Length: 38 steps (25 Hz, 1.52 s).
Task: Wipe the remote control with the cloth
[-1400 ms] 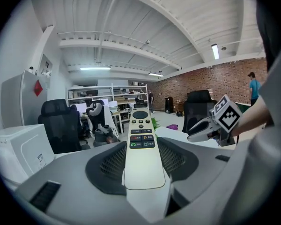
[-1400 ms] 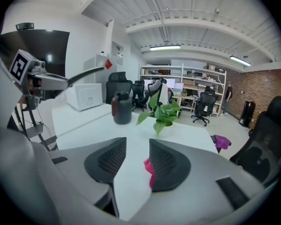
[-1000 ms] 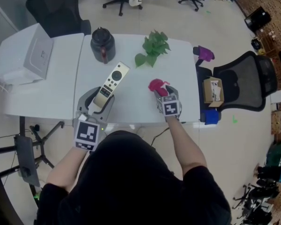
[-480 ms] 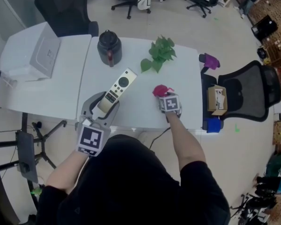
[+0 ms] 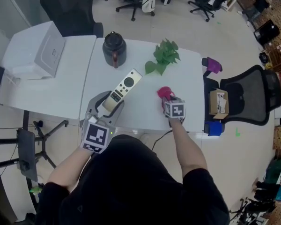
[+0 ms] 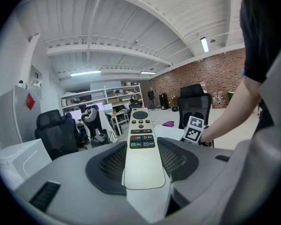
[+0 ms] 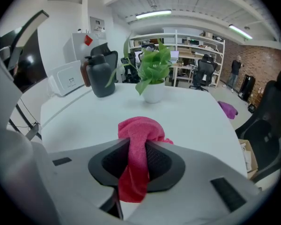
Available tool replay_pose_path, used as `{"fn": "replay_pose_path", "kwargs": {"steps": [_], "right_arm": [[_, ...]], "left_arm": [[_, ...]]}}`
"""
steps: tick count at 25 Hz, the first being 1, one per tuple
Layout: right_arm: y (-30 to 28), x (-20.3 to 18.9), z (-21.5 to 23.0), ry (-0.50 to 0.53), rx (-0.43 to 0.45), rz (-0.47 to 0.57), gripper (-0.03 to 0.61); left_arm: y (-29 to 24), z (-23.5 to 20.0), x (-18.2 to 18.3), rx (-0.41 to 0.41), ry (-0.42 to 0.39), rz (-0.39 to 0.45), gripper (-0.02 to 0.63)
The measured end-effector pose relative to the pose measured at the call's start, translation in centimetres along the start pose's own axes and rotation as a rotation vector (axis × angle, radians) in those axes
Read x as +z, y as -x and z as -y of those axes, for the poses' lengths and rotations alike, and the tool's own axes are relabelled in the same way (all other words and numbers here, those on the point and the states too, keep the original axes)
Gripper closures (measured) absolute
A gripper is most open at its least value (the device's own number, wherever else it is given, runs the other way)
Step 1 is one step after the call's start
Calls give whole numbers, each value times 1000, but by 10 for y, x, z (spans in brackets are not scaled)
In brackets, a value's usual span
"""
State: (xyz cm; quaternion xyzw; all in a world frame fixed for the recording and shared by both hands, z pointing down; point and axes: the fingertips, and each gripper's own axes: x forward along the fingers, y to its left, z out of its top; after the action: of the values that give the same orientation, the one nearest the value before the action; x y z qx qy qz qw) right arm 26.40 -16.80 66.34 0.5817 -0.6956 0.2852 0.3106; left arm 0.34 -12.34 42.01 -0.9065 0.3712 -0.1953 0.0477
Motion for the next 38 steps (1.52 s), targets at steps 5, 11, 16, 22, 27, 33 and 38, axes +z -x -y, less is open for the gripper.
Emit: {"fn": "replay_pose_path", "kwargs": {"steps": [5, 11, 16, 22, 27, 33, 38], "right_arm": [[57, 34, -27, 30, 51, 174, 488], [140, 75, -84, 130, 122, 356, 489], [195, 103, -138, 229, 182, 461, 489], [227, 137, -196, 405, 245, 555, 489], [228, 153, -247, 618, 293, 536, 489], [214, 143, -286, 792, 337, 437, 489], [213, 148, -287, 815, 295, 424, 489]], "left_arm": [[-8, -7, -7, 25, 24, -3, 403], [-21, -16, -22, 48, 30, -20, 403], [-26, -23, -31, 55, 6, -35, 403], [-26, -19, -23, 57, -103, -24, 403], [-25, -10, -11, 71, -239, -21, 403], [-19, -6, -5, 101, -383, -22, 403], [-9, -5, -4, 129, -471, 8, 403]]}}
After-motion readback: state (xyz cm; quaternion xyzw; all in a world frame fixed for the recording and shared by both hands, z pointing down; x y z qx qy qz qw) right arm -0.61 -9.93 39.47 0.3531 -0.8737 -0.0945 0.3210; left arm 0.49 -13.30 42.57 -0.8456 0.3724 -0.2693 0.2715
